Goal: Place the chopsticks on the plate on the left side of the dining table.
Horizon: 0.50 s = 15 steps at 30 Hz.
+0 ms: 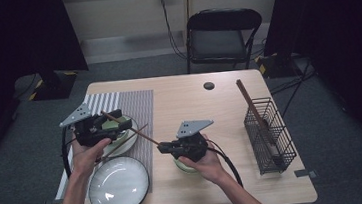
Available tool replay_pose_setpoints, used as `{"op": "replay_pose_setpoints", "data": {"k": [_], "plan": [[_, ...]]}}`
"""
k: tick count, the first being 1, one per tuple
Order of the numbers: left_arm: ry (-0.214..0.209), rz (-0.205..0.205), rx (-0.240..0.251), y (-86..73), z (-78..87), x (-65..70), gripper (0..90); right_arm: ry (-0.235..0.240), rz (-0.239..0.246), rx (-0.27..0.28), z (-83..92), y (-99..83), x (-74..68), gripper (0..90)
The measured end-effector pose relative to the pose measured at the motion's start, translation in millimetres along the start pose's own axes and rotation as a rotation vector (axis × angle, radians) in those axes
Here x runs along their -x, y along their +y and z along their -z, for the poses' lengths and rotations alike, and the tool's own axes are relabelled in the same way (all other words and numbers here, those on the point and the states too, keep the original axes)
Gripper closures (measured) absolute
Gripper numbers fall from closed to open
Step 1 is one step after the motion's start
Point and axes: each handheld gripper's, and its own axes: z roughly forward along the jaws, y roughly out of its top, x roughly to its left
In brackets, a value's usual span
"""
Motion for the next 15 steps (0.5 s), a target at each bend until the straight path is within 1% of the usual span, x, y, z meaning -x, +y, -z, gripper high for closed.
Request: {"op": "replay_pose_setpoints", "data": {"k": [1,2,3,5,6,7,12,15], "plan": [[0.000,0.000,0.000,0.0,0.0,0.0,33.3,-0.001,0.002,0.003,1.4,0.8,0.0,85.7],[0.005,0.011,0.003,-1.1,0.4,-1.2,32.8,-0.002,0.003,0.007,2.9,1.8,0.1,85.7],[0.006,0.014,0.002,-1.5,0.7,-2.1,32.7,-0.003,0.003,0.008,3.7,2.3,0.2,85.7],[0.012,0.013,-0.002,-1.5,1.3,-2.9,32.7,-0.005,0.004,0.009,5.0,3.0,0.5,85.8],[0.012,0.028,0.003,-1.8,1.3,-3.2,32.7,-0.004,0.003,0.014,6.1,3.5,0.9,85.8],[0.009,0.032,0.002,-1.8,1.5,-3.4,32.1,-0.003,0.003,0.017,8.0,4.1,1.6,85.9],[-0.003,0.040,0.006,-2.0,1.5,-4.1,31.3,0.001,0.007,0.022,11.9,6.4,1.7,86.0],[0.002,0.036,0.006,-1.7,2.5,-4.8,30.0,0.004,0.011,0.022,12.9,7.2,1.5,86.0]]}}
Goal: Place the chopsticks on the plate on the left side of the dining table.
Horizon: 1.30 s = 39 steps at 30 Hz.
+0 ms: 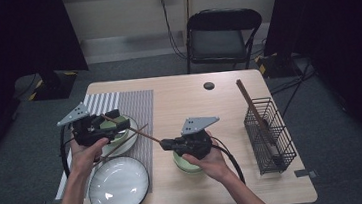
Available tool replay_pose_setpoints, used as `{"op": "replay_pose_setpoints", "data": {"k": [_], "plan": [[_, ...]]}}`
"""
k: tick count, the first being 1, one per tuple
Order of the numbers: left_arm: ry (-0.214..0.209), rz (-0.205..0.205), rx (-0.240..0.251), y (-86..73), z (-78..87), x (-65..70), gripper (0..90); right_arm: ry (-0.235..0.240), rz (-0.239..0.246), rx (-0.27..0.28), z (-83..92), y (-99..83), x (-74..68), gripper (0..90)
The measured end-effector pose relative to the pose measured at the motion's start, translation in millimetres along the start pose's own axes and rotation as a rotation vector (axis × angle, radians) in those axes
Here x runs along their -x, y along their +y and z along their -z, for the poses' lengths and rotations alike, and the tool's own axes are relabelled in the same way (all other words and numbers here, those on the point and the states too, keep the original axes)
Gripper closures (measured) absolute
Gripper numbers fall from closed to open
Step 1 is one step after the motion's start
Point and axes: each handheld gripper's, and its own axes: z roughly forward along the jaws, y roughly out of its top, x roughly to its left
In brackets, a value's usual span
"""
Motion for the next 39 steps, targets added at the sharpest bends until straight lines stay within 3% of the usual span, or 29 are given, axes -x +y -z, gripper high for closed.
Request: {"op": "replay_pose_setpoints", "data": {"k": [11,24,27,39], "plan": [[0.048,0.011,0.007,-2.2,8.4,-10.1,29.5,0.006,0.002,-0.009,1.7,0.0,1.3,85.9],[0.086,0.024,-0.045,-13.4,-1.1,-16.8,29.3,-0.012,-0.008,0.009,8.6,1.9,6.1,86.2],[0.086,0.038,-0.040,-15.0,-2.4,-18.1,29.3,-0.013,-0.015,0.016,11.8,2.4,8.3,86.3],[0.086,0.026,-0.079,-19.3,-6.2,-20.2,29.2,-0.014,-0.014,0.030,16.1,5.0,9.6,86.3]]}}
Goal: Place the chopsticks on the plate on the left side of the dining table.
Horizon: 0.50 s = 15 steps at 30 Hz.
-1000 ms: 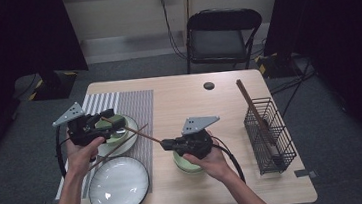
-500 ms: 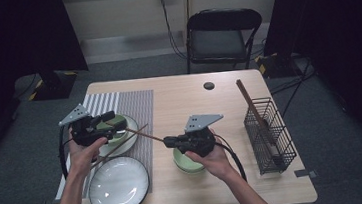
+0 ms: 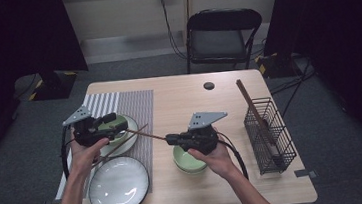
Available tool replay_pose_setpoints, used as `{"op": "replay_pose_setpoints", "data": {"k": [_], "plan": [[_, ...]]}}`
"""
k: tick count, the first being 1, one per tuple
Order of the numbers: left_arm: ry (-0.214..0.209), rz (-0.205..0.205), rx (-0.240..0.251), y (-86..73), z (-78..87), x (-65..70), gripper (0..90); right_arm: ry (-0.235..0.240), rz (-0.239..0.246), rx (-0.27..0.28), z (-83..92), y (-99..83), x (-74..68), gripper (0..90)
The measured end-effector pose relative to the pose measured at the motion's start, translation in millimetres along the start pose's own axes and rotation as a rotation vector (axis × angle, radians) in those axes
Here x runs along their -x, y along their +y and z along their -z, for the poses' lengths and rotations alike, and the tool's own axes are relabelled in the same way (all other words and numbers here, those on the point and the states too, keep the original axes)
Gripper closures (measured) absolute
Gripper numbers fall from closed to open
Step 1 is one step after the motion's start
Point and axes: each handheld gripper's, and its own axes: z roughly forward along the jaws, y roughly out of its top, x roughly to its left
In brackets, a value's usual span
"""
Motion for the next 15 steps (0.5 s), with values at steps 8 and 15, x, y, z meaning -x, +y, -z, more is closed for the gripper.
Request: {"op": "replay_pose_setpoints", "data": {"k": [8,15], "plan": [[-0.009,-0.011,-0.021,-1.5,-4.3,1.4,29.2,0.001,-0.006,0.009,5.2,2.7,1.9,86.3],[-0.009,-0.020,-0.033,-1.9,-5.7,2.1,29.0,0.005,-0.013,0.016,8.5,4.3,3.0,86.3]]}}
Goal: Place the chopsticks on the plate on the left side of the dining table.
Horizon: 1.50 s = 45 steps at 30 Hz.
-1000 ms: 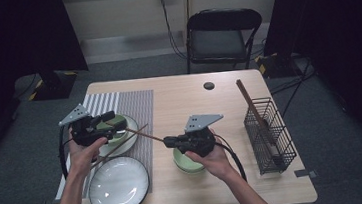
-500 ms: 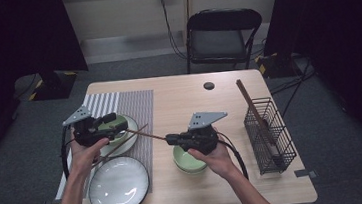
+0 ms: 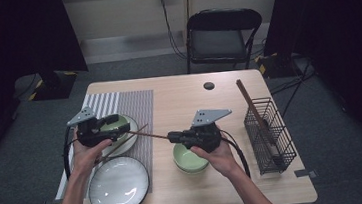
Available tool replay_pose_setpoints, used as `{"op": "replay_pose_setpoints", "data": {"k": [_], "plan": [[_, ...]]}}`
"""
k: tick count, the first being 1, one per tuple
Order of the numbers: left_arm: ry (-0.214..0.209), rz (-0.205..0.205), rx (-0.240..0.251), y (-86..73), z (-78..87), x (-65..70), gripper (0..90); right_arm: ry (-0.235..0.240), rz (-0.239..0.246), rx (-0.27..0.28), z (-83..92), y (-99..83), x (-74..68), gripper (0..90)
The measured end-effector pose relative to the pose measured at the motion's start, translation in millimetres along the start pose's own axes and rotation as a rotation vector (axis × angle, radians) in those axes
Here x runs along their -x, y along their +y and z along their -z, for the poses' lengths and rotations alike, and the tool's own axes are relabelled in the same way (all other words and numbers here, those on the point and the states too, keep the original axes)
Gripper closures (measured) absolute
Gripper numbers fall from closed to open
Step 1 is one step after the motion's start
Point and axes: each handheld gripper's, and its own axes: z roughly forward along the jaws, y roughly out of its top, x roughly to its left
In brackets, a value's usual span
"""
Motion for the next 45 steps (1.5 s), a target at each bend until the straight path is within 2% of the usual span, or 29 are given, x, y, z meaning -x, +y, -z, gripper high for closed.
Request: {"op": "replay_pose_setpoints", "data": {"k": [3,7,12,19,21,30,32,33,34,43,44,45], "plan": [[0.002,-0.004,0.004,0.4,0.4,0.6,28.9,0.003,0.001,0.000,0.6,0.6,0.6,86.3],[0.003,-0.027,0.033,4.2,5.6,4.8,28.3,-0.006,0.000,-0.011,0.2,-0.1,1.8,86.3],[-0.028,-0.054,0.054,11.6,7.5,15.6,28.3,-0.020,-0.013,-0.017,-1.4,-2.6,5.9,86.3],[-0.075,-0.105,0.010,11.9,-6.3,30.5,27.8,-0.034,-0.017,-0.014,0.5,-2.1,7.5,86.3],[-0.090,-0.109,0.012,11.4,-9.6,33.4,27.3,-0.037,-0.019,-0.015,0.7,-2.2,8.1,86.3],[-0.122,-0.157,-0.019,10.3,-20.0,46.6,25.4,-0.042,-0.027,-0.016,-1.0,-3.2,9.6,86.3],[-0.138,-0.148,-0.023,9.8,-21.5,48.8,25.3,-0.044,-0.028,-0.016,-0.8,-3.1,9.6,86.3],[-0.145,-0.161,-0.026,9.9,-21.8,48.6,25.3,-0.043,-0.029,-0.015,-0.5,-3.0,9.7,86.3],[-0.153,-0.158,-0.023,9.3,-22.7,49.6,25.1,-0.044,-0.031,-0.014,-0.3,-2.8,9.6,86.3],[-0.146,-0.196,-0.047,7.0,-28.2,54.0,25.4,-0.049,-0.032,-0.008,1.8,-1.3,10.1,86.3],[-0.150,-0.188,-0.050,6.3,-28.8,55.2,25.4,-0.049,-0.032,-0.009,1.7,-1.3,10.1,86.3],[-0.146,-0.201,-0.054,6.2,-29.2,55.2,25.4,-0.048,-0.033,-0.010,1.6,-1.2,10.1,86.3]]}}
